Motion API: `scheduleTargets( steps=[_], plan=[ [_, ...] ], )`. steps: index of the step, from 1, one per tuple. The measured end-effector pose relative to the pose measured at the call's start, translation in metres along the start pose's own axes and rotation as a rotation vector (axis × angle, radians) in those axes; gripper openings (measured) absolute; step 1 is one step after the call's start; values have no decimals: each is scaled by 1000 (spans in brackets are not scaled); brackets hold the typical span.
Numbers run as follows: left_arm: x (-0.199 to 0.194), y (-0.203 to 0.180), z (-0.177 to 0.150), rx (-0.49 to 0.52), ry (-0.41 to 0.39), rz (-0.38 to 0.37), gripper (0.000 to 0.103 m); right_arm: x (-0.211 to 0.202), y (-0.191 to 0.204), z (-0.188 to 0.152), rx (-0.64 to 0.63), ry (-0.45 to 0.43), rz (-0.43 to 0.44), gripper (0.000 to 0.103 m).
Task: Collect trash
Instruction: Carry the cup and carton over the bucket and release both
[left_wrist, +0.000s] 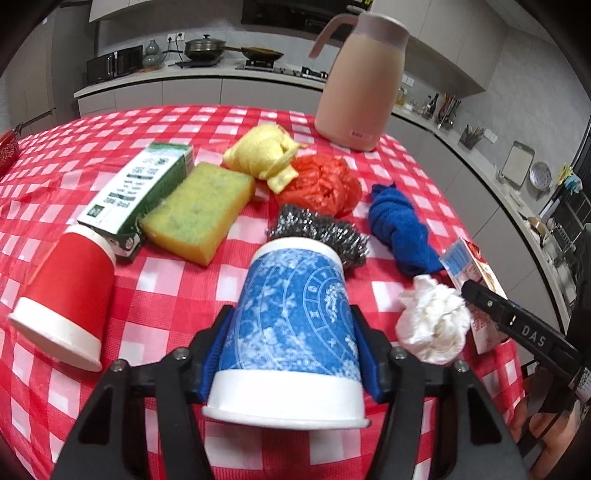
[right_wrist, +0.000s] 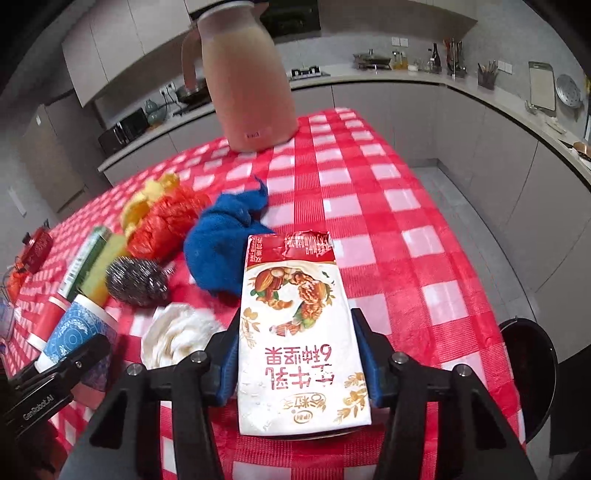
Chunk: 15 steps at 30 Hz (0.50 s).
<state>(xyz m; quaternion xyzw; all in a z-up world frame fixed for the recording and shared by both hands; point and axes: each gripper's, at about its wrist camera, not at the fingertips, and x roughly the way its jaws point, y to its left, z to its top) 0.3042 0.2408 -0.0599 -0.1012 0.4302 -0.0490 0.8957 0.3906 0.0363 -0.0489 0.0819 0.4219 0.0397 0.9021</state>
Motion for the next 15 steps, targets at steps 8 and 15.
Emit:
scheduleTargets(
  steps=[8, 15],
  plan=[
    [-20, -26, 0, 12, -47, -24, 61, -37, -20, -1, 29, -60, 43, 54],
    [-29, -71, -12, 40, -51, -62, 61, -66, -61, -10, 69, -87, 54, 53]
  ],
)
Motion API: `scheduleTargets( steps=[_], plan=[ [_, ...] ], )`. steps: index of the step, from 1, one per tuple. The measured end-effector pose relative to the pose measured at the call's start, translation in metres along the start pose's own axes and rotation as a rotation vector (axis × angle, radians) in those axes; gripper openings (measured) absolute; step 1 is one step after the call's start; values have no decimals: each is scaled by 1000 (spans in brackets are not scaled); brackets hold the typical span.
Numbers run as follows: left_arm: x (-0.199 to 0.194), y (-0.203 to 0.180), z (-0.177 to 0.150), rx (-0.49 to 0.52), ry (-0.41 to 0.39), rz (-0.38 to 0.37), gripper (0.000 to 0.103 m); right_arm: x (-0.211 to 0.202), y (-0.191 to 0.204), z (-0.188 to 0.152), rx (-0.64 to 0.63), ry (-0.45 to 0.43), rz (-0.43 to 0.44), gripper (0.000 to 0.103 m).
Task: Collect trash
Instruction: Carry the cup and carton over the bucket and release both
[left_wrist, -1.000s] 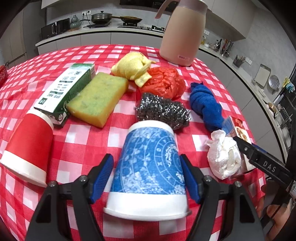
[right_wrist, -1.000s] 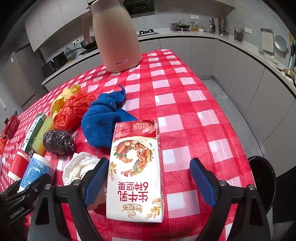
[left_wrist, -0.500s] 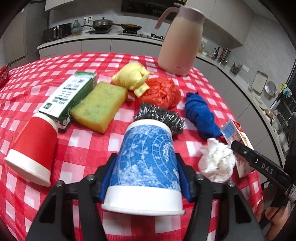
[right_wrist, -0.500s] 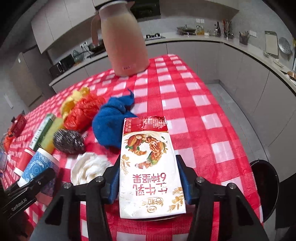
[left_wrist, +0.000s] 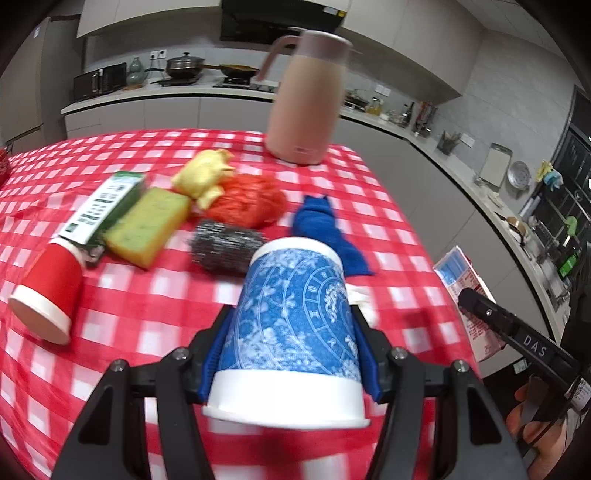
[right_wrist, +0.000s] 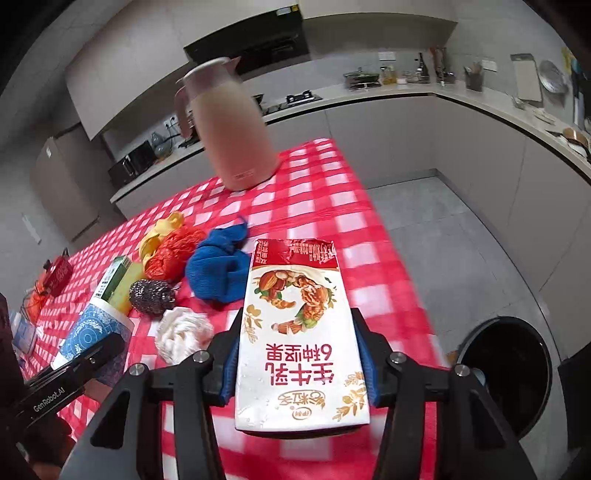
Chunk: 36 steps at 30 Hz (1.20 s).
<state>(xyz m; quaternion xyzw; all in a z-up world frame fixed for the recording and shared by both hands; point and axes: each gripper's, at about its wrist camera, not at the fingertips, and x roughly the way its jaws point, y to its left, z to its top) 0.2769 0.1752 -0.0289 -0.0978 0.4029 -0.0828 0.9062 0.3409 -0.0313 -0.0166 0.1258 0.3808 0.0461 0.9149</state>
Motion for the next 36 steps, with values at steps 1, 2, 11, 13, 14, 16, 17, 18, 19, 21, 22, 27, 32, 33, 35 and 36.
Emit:
scheduleTargets(
  steps=[1, 2, 11, 13, 14, 16, 17, 18, 19, 21, 22, 27, 32, 33, 35, 36],
  plan=[
    [0, -10, -2, 7, 2, -9, 61, -4, -7, 0, 6, -2, -3, 53],
    [-1, -18, -3, 13, 4, -18, 61, -11, -17, -2, 13, -4, -10, 53],
    [20, -130, -18, 98, 50, -143, 61, -63, -126, -17, 109, -35, -118, 53],
    [28, -156, -22, 118, 66, -173, 61, -73, -155, -22, 136, -34, -145, 53],
    [32, -166, -23, 127, 74, -183, 61, -78, -171, -25, 151, -30, -157, 53],
    [43, -193, -27, 146, 89, -206, 61, -84, -196, -30, 167, -24, -178, 53],
    [47, -202, -29, 154, 96, -214, 61, -86, -210, -33, 174, -19, -186, 53],
    [53, -214, -33, 164, 108, -223, 61, -88, -222, -35, 182, -12, -190, 53],
    [58, -224, -35, 171, 118, -229, 61, -87, -232, -37, 189, -4, -191, 53],
    [72, -242, -42, 194, 150, -244, 61, -83, -252, -43, 193, 19, -193, 53],
    [81, -251, -46, 198, 168, -246, 61, -81, -259, -46, 193, 31, -192, 53],
    [111, -279, -66, 197, 241, -231, 61, -57, -303, -58, 197, 115, -167, 53],
    [139, -292, -80, 173, 309, -184, 69, -34, -331, -63, 189, 164, -142, 58],
    [145, -293, -83, 165, 334, -178, 71, -30, -336, -64, 187, 169, -143, 69],
    [155, -296, -85, 161, 374, -139, 77, -26, -345, -62, 182, 164, -152, 76],
    [156, -298, -85, 157, 380, -133, 77, -25, -347, -60, 180, 163, -147, 77]
  ],
)
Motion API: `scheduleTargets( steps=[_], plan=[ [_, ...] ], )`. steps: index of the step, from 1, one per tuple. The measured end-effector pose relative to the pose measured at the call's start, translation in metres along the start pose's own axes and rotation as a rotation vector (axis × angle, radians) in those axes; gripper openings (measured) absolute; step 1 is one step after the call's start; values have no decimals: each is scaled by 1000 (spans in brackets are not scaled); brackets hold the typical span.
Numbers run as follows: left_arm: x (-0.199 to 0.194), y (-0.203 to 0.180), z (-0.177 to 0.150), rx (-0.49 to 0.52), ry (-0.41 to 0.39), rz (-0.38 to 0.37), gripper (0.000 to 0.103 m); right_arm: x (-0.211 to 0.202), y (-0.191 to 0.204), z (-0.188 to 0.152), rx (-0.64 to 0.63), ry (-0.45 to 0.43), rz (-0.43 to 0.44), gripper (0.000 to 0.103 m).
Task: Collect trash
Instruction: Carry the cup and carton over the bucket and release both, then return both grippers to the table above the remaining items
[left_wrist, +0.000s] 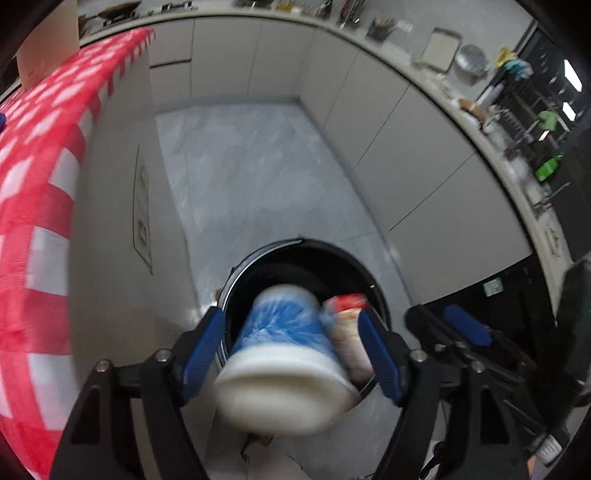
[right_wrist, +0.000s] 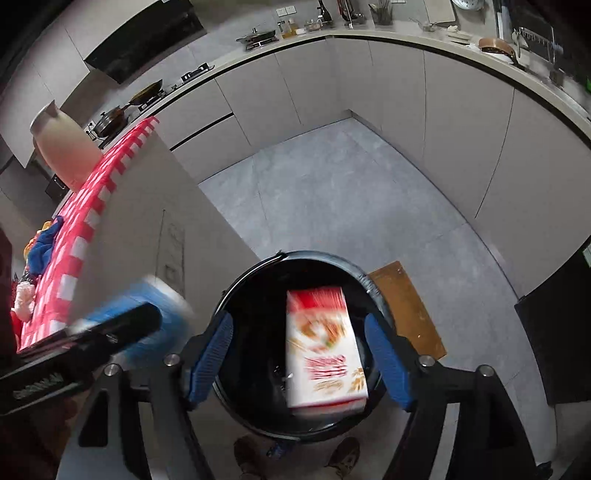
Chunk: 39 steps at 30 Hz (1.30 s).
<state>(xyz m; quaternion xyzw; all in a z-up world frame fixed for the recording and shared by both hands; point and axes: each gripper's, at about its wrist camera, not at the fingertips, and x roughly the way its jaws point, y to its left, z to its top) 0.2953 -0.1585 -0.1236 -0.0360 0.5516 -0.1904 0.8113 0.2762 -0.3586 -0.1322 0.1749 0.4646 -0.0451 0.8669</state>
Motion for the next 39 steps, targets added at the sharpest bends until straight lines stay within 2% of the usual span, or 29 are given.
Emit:
scheduleTargets(
  steps=[2, 5, 9, 14, 18, 25, 30, 39],
  plan=[
    [-8, 1, 1, -18, -17, -3, 77, -3, -4, 4, 10, -12, 1, 77],
    [-41, 3, 4, -27, -99, -7, 77, -20, -5, 12, 20, -61, 2, 77],
    [-79, 5, 6, -9, -165, 15, 77, -38, 6, 20, 14, -96, 14, 77],
    [-122, 23, -4, -7, -216, 40, 77, -59, 43, 18, -12, -133, 29, 77],
    [-143, 44, -12, -6, -227, 56, 77, -72, 72, 14, -25, -150, 31, 77],
    [-171, 90, -17, -23, -256, 87, 77, -95, 138, 3, -47, -167, 57, 77],
    [-188, 124, -17, -48, -276, 111, 78, -103, 203, -7, -89, -177, 89, 77],
    [-229, 227, -35, -107, -311, 172, 81, -89, 324, -27, -159, -178, 169, 79]
  ],
)
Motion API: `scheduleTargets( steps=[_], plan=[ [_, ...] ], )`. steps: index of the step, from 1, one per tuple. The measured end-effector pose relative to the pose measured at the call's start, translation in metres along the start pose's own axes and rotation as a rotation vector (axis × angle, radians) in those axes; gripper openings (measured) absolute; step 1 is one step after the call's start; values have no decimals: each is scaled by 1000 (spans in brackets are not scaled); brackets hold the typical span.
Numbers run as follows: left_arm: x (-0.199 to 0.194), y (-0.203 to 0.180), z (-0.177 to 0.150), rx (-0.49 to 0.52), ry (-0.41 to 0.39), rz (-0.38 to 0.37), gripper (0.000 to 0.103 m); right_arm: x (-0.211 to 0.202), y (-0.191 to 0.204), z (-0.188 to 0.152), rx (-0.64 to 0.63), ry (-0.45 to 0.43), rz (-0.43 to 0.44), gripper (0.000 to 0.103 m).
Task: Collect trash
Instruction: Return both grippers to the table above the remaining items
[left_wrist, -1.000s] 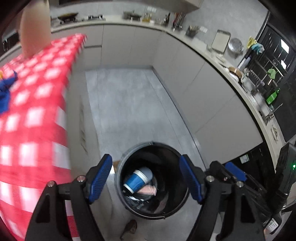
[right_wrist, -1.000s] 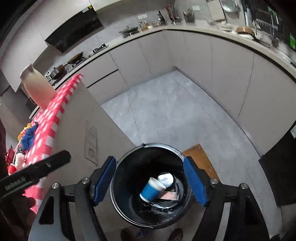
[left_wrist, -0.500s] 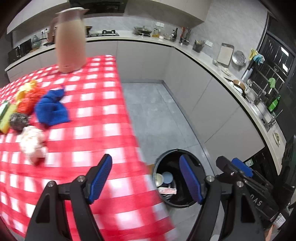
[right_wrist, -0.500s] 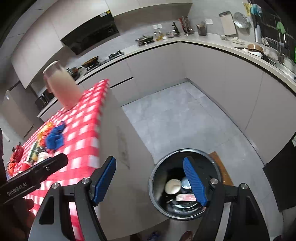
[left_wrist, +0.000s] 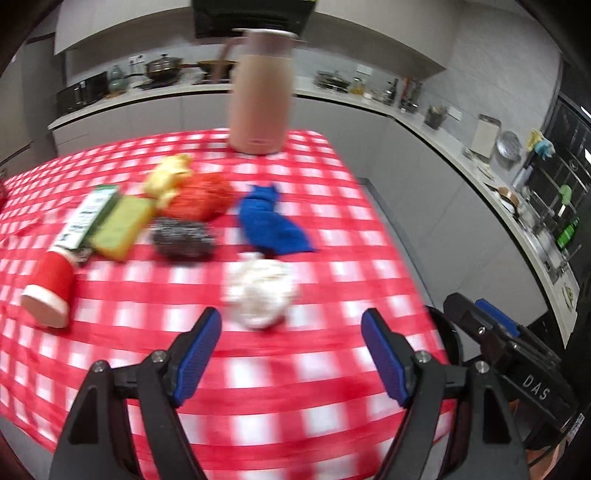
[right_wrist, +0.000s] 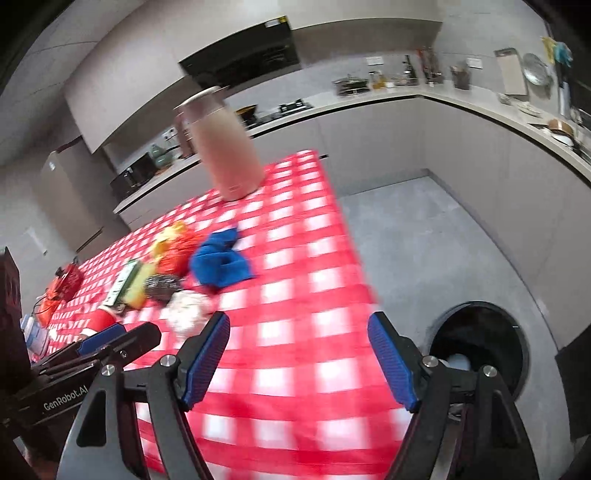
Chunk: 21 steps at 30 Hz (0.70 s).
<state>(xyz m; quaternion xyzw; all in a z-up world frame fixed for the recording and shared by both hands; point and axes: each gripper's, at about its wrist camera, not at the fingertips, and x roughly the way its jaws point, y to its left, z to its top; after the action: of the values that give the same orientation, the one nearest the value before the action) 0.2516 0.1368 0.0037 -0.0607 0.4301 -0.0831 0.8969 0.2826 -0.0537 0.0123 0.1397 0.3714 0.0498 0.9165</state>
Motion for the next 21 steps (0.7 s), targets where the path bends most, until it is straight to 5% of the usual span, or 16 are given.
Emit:
scheduleTargets(
  steps=[11, 21],
  plan=[
    [-12, 113, 4, -112, -16, 101, 81, 47, 101, -9, -70, 53, 46, 80],
    [-14, 145, -8, -240, -27, 223, 81, 71, 118, -4, -174, 104, 109, 81]
  ],
)
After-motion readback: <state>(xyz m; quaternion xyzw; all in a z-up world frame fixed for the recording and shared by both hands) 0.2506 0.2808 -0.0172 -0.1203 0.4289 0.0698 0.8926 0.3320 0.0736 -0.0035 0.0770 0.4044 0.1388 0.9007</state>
